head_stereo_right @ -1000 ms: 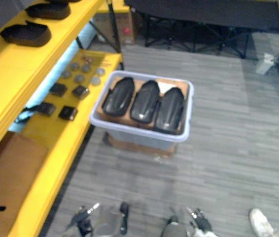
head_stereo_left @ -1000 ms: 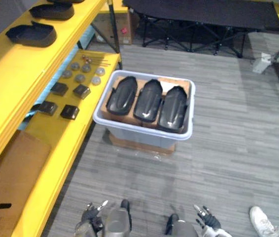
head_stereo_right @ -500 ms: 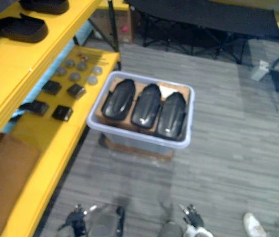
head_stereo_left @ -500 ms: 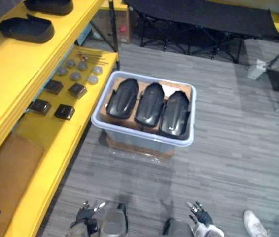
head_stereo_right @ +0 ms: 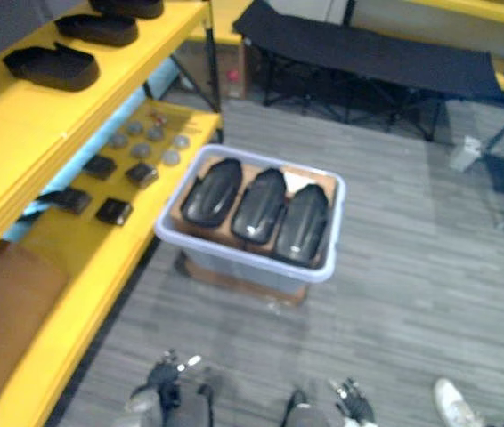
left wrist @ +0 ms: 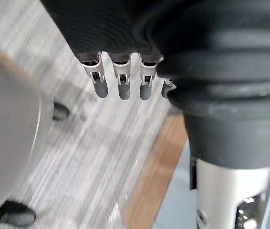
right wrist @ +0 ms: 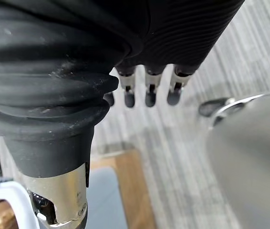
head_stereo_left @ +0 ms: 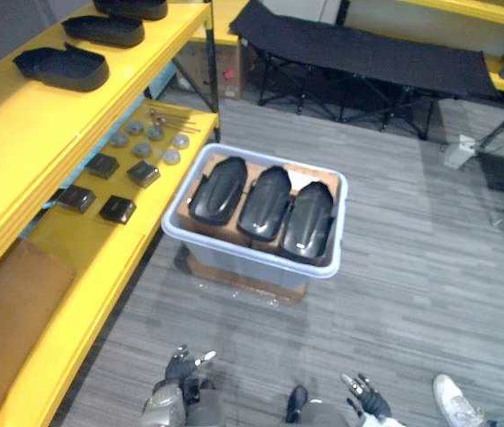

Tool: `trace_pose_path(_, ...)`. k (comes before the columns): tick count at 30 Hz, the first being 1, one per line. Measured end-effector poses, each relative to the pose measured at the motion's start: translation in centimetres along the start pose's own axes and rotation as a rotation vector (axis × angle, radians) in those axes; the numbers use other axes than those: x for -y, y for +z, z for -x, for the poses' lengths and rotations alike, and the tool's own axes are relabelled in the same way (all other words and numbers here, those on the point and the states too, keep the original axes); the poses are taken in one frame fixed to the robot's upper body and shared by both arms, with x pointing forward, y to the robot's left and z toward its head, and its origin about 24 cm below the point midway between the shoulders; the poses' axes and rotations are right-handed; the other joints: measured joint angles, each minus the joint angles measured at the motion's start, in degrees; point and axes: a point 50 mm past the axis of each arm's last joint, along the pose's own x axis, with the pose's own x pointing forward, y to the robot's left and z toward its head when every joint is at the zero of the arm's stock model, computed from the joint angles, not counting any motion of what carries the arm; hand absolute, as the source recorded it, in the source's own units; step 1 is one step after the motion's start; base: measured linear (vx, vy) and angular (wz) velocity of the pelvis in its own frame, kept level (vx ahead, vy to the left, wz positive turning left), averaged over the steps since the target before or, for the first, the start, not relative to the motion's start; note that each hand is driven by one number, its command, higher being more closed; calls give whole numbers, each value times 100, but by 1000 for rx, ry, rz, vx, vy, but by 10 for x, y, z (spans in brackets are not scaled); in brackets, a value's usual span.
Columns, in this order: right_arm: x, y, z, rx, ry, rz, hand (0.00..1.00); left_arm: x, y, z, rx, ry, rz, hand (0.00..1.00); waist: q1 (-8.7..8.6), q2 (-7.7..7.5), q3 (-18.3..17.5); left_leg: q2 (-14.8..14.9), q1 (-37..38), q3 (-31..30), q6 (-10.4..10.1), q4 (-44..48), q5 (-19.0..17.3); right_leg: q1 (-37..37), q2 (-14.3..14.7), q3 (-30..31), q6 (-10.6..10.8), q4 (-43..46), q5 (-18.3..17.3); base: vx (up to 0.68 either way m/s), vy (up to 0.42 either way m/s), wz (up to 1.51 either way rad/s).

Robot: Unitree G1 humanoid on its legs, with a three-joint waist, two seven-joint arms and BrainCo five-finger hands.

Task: Walk over and take plastic housings, then place them on the shelf

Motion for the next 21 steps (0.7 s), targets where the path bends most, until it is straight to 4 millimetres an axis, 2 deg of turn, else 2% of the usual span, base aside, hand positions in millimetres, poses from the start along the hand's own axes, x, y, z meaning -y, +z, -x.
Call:
trace_pose_path(2, -1, 4, -2, 14, -36, -25, 0, -5, -4, 2, 1, 14, -18, 0, 7, 53, 54, -33, 9, 43, 12, -130, 69, -84, -35, 56, 0, 38, 4, -6, 16, -13)
trace_pose_path(5, 0, 7, -3, 27, -69, -70, 0, -19, -12, 5, -8, 50, -54, 0, 17, 46, 61, -29, 211, 310, 14, -284, 69, -162, -37, 340, 0, 96, 3, 9, 29, -36)
trace_pose_path(6, 7, -9, 3, -41, -81, 6, 0, -20, -11, 4, 35, 37, -95, 0, -50, -20, 50, -151, 292, 377, 101, -233, 9, -66, -122, 452, 75, -64, 117, -4, 6, -9)
trace_pose_path(16, 5, -10, 2, -52, -61, -2, 0, -21, -11, 4, 18, 38, -87, 0, -40, -41, 38, -164, 163, 388, 102, -232, 11, -230, -160, 437, 86, 1, 119, 0, 0, 0)
trace_pose_path(21, 1, -12, 2, -75, -30, -9, 0, -23, -15, 3, -41, 51, 24, 0, -25, -92, 64, -308, -111, 236, 178, -369, 170, -445, -305, 266, 127, 41, 127, -5, 19, 20)
